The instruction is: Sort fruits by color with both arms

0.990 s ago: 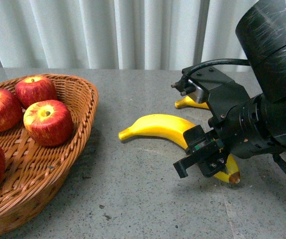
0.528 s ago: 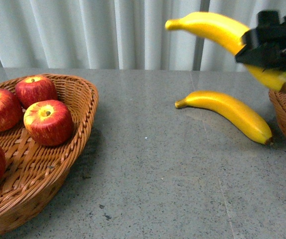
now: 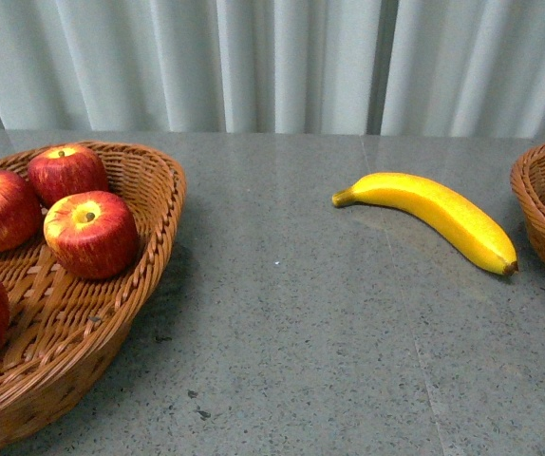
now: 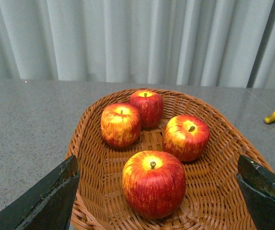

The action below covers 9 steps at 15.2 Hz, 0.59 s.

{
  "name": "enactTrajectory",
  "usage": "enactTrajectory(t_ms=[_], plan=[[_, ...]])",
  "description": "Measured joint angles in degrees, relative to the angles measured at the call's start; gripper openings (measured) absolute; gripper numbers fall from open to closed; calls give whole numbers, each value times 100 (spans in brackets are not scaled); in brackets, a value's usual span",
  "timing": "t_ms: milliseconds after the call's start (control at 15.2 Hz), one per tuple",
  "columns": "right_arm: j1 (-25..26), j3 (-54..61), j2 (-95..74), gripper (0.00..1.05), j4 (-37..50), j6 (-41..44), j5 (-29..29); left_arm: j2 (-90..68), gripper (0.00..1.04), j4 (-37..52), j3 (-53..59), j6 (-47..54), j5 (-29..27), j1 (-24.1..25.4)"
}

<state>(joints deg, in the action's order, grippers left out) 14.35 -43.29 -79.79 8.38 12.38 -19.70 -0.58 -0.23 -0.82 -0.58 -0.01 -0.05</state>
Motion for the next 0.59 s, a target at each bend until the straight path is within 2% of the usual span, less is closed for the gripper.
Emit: enactTrajectory(t_ms=[132, 198, 330, 594], plan=[[675, 398, 15, 35, 85, 872, -125, 0, 98, 0, 0, 0, 0, 0], [717, 415, 15, 35, 42, 938, -131, 0, 98, -2, 0, 0, 0, 0], [721, 417, 39, 53, 2, 977, -201, 0, 98, -2, 0, 0, 0, 0], [669, 310, 317, 98, -170, 907, -291, 0, 98, -2, 0, 0, 0, 0]])
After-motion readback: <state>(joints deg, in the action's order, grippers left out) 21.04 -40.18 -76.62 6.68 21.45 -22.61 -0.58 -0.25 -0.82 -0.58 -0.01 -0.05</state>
